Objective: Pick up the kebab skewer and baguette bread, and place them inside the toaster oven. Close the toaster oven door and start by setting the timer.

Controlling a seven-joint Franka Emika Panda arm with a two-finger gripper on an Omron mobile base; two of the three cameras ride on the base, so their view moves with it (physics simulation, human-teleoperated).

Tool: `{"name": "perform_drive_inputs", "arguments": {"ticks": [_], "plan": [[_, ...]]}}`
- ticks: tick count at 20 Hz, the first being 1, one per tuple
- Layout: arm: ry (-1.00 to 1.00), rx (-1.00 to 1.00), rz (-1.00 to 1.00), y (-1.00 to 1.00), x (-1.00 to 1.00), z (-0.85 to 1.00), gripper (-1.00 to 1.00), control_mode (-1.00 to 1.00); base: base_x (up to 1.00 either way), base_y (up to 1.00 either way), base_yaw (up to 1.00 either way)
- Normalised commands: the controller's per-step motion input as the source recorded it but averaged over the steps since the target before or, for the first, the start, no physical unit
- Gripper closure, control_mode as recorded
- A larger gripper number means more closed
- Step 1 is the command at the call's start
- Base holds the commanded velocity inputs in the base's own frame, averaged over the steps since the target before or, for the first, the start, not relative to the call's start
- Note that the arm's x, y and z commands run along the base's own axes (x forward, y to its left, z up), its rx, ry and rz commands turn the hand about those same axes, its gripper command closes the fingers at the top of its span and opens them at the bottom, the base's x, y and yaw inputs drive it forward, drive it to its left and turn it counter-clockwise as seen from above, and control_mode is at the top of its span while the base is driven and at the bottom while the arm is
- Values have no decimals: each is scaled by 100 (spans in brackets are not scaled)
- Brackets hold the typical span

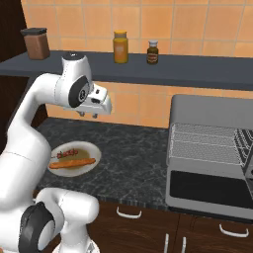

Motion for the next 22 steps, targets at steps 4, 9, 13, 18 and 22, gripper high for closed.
{"name": "perform_drive_inputs", "arguments": {"ticks": [4,9,13,18,22], "plan": [[-9,1,0,-30,-33,-9,-100,-100,0,0,0],[-8,1,-2,-100,-65,-19,-100,-100,0,0,0],[-5,0,-9,-100,-12,-38,-100,-100,0,0,0],[-11,0,-9,-100,-4,-69,-100,-100,0,0,0],[-16,0,-11,-100,6,-56,-100,-100,0,0,0]]}}
